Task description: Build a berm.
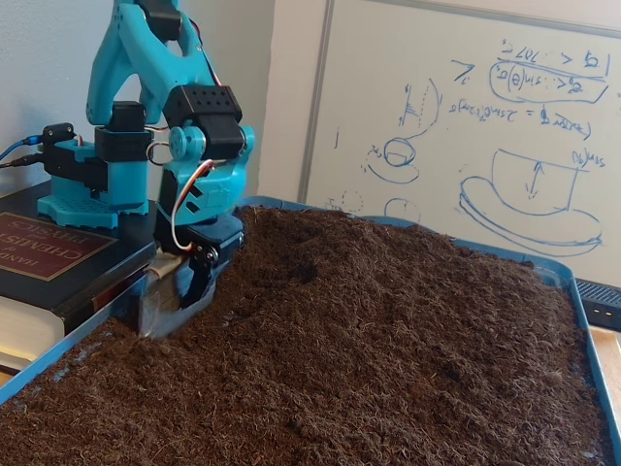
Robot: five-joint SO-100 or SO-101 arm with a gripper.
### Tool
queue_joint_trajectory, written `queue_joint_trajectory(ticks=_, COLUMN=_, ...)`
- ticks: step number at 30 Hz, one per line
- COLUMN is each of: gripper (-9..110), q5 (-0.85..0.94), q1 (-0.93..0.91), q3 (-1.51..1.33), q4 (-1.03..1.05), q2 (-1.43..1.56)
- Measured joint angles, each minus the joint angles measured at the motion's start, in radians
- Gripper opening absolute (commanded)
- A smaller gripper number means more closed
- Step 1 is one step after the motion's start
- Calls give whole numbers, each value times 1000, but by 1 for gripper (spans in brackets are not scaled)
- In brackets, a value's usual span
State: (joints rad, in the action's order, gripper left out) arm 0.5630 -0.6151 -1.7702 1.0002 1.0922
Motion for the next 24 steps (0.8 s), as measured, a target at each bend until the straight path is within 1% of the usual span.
queue_joint_trajectory(ticks=11, gripper=1, q5=0, q1=11, q3=166, q4=-12, q2=-140)
queue_joint_trajectory(ticks=24, gripper=1, q5=-2, q1=60, q3=330, q4=-23, q2=-183)
